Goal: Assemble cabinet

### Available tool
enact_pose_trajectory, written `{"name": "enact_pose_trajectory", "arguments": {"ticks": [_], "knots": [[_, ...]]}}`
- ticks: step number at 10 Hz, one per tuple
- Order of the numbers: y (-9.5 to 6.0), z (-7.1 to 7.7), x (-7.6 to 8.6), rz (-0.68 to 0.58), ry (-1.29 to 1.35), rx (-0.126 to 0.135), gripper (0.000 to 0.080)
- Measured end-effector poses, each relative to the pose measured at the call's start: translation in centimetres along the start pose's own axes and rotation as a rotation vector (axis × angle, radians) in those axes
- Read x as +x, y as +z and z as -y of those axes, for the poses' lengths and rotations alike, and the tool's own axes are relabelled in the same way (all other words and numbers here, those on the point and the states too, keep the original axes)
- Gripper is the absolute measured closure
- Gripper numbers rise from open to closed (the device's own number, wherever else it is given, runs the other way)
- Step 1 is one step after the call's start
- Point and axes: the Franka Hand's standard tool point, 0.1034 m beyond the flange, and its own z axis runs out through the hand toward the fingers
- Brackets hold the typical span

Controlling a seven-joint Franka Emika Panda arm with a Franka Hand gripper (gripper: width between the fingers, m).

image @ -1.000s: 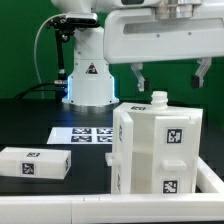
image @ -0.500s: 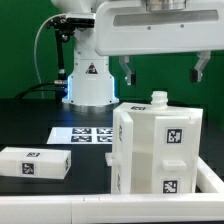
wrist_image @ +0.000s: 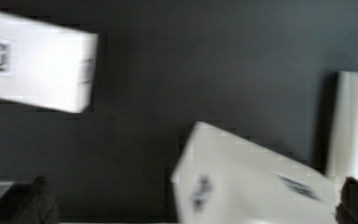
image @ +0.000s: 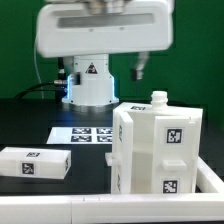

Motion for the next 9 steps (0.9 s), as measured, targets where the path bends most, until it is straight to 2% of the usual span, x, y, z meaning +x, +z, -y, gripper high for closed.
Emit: {"name": "enact_pose_trajectory", "arguments": {"ticks": [1,4,5,7,8,9], "knots": [[0.0,0.4,0.2,0.017,0.035,0.013,0.0004],[0.1,0.5,0.2,0.015,0.027,0.010,0.0004],[0.5,-0.3,0.3,0.001,-0.074,0.004,0.0004],[2.6,-4.3,0.2,-0.007,-0.335,-0.020,0.0004],[3.3,-5.7,0.5,-0.051,-0.423,-0.048,0.0004],[4.0,-6.5,0.1,-0.052,-0.437,-0.050,0.0004]]}}
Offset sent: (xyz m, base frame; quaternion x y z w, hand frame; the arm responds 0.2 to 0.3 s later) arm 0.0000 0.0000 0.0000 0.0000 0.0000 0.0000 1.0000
